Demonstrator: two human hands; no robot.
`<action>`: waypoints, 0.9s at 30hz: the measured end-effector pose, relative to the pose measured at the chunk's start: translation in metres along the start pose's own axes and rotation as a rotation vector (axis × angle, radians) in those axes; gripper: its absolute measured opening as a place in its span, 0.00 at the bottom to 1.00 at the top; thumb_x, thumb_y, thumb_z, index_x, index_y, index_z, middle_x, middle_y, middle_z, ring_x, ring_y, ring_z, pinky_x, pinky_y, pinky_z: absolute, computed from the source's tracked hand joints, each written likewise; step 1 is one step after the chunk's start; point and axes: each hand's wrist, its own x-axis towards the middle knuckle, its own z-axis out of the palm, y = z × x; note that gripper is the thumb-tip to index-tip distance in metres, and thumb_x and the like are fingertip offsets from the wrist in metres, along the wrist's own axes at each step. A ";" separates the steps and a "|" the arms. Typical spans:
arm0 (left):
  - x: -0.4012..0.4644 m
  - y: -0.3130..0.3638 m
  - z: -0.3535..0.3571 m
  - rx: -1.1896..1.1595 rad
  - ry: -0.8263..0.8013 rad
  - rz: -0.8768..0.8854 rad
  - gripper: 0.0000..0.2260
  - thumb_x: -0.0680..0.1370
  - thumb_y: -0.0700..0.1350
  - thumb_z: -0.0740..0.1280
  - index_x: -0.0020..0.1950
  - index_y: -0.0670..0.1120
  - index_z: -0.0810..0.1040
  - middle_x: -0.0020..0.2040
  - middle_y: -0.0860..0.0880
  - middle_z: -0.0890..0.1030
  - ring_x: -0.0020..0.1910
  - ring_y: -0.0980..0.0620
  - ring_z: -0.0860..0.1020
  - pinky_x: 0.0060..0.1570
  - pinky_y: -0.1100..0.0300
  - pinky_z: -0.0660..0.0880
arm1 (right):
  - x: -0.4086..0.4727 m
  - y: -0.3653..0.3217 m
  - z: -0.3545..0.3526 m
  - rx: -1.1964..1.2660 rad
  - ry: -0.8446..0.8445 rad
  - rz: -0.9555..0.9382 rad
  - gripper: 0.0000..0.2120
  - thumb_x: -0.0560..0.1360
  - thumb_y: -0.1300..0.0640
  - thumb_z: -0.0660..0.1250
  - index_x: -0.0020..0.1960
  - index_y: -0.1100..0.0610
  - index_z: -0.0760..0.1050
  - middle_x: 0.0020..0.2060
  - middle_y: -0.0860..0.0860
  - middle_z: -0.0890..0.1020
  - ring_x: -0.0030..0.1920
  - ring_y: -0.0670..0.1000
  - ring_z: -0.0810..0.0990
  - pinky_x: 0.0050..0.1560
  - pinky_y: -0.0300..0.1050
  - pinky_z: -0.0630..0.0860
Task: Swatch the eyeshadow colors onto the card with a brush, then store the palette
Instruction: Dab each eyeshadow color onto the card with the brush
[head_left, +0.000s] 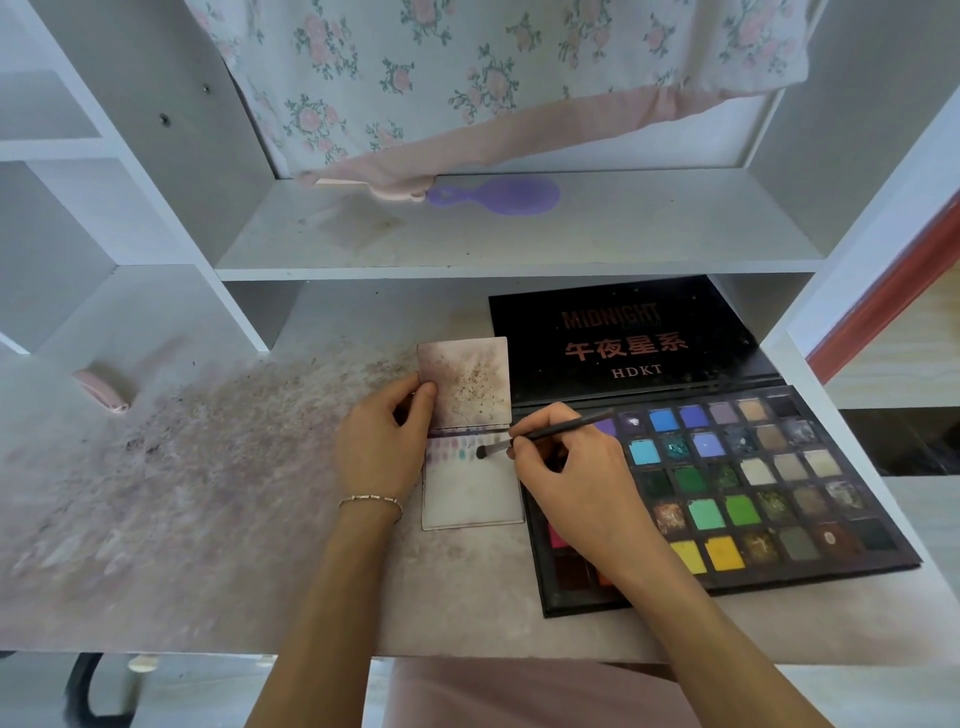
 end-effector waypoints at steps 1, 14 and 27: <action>0.000 0.000 0.000 0.002 0.000 0.002 0.09 0.77 0.47 0.64 0.52 0.48 0.82 0.40 0.55 0.80 0.41 0.52 0.78 0.43 0.59 0.74 | 0.000 0.000 0.000 -0.001 0.001 0.000 0.08 0.74 0.58 0.64 0.42 0.45 0.71 0.38 0.45 0.78 0.42 0.44 0.76 0.42 0.38 0.74; 0.001 -0.002 0.001 0.028 0.004 0.015 0.09 0.77 0.47 0.64 0.53 0.48 0.82 0.39 0.57 0.78 0.40 0.54 0.77 0.41 0.62 0.72 | 0.000 0.001 0.001 0.010 -0.003 0.001 0.10 0.74 0.57 0.64 0.40 0.43 0.69 0.40 0.47 0.79 0.43 0.43 0.76 0.42 0.36 0.74; 0.001 -0.002 0.000 0.021 -0.010 0.008 0.10 0.77 0.48 0.64 0.55 0.48 0.81 0.42 0.57 0.79 0.43 0.54 0.78 0.43 0.63 0.71 | 0.001 0.001 -0.001 0.136 0.103 -0.048 0.06 0.75 0.60 0.63 0.45 0.49 0.73 0.36 0.46 0.79 0.38 0.41 0.76 0.36 0.30 0.73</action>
